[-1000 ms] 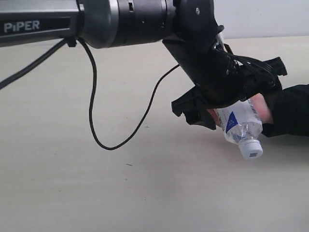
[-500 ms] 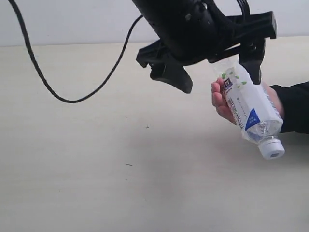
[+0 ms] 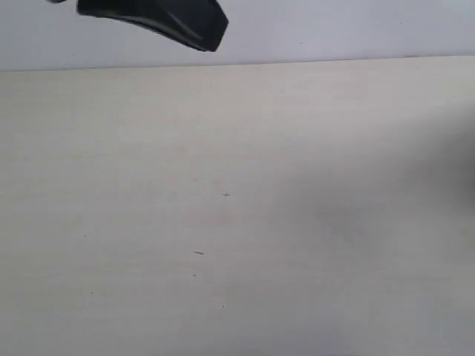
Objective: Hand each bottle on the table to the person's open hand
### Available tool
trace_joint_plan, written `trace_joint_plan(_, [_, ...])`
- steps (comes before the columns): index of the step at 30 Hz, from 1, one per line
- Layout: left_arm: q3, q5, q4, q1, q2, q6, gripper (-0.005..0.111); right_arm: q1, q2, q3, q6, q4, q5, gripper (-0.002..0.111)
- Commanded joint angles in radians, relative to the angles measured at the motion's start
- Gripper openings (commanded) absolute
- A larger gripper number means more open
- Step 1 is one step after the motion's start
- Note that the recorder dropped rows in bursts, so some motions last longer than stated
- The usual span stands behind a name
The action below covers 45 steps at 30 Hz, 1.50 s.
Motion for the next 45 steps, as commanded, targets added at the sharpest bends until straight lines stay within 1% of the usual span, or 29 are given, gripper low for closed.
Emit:
trace_joint_plan(1, [0.231, -0.245, 0.016, 0.002, -0.187, 0.043, 0.000, -0.003, -0.006, 0.005, -0.001, 0.000, -0.011, 0.000])
trace_joint_plan(2, [0.295, -0.298, 0.019, 0.002, -0.222, 0.052, 0.000, -0.003, -0.006, 0.005, -0.001, 0.000, -0.011, 0.000])
trace_joint_plan(4, [0.428, -0.447, 0.023, 0.002, -0.311, 0.075, 0.000, -0.003, -0.006, 0.005, -0.001, 0.000, -0.011, 0.000])
trace_joint_plan(9, [0.741, -0.852, 0.032, 0.002, -0.500, 0.150, 0.000, -0.003, -0.006, 0.005, -0.001, 0.000, -0.011, 0.000])
trace_joint_plan(11, [0.872, -1.005, 0.032, 0.002, -0.573, 0.165, 0.000, -0.003, -0.006, 0.005, -0.001, 0.000, -0.011, 0.000])
trace_joint_plan(12, [0.937, -1.108, 0.032, 0.002, -0.607, 0.171, 0.000, -0.003, -0.006, 0.005, -0.001, 0.000, -0.011, 0.000])
trace_joint_plan(15, [1.117, -1.336, 0.032, 0.002, -0.699, 0.173, 0.000, -0.003, -0.006, 0.005, -0.001, 0.000, -0.011, 0.000])
trace_joint_plan(17, [1.203, -1.479, 0.032, 0.002, -0.738, 0.176, 0.000, -0.003, -0.006, 0.005, -0.001, 0.000, -0.011, 0.000])
trace_joint_plan(18, [1.260, -1.573, 0.032, 0.002, -0.762, 0.186, 0.000, -0.003, -0.006, 0.005, -0.001, 0.000, -0.011, 0.000])
trace_joint_plan(21, [1.358, -1.742, 0.016, 0.002, -0.793, 0.280, 0.000, -0.003, -0.006, 0.005, -0.001, 0.000, -0.011, 0.000])
trace_joint_plan(24, [1.396, -1.781, -0.027, 0.002, -0.800, 0.361, 0.000, -0.003, -0.006, 0.005, -0.001, 0.000, -0.011, 0.000])
trace_joint_plan(27, [1.401, -1.742, -0.063, 0.002, -0.800, 0.418, 0.000, -0.003, -0.006, 0.005, -0.001, 0.000, -0.011, 0.000])
trace_joint_plan(33, [1.401, -1.696, -0.063, 0.002, -0.800, 0.422, 0.000, -0.003, -0.006, 0.005, -0.001, 0.000, -0.011, 0.000])
trace_joint_plan(45, [1.401, -1.694, -0.063, 0.002, -0.800, 0.426, 0.000, -0.003, -0.006, 0.005, -0.001, -0.002, -0.011, 0.000])
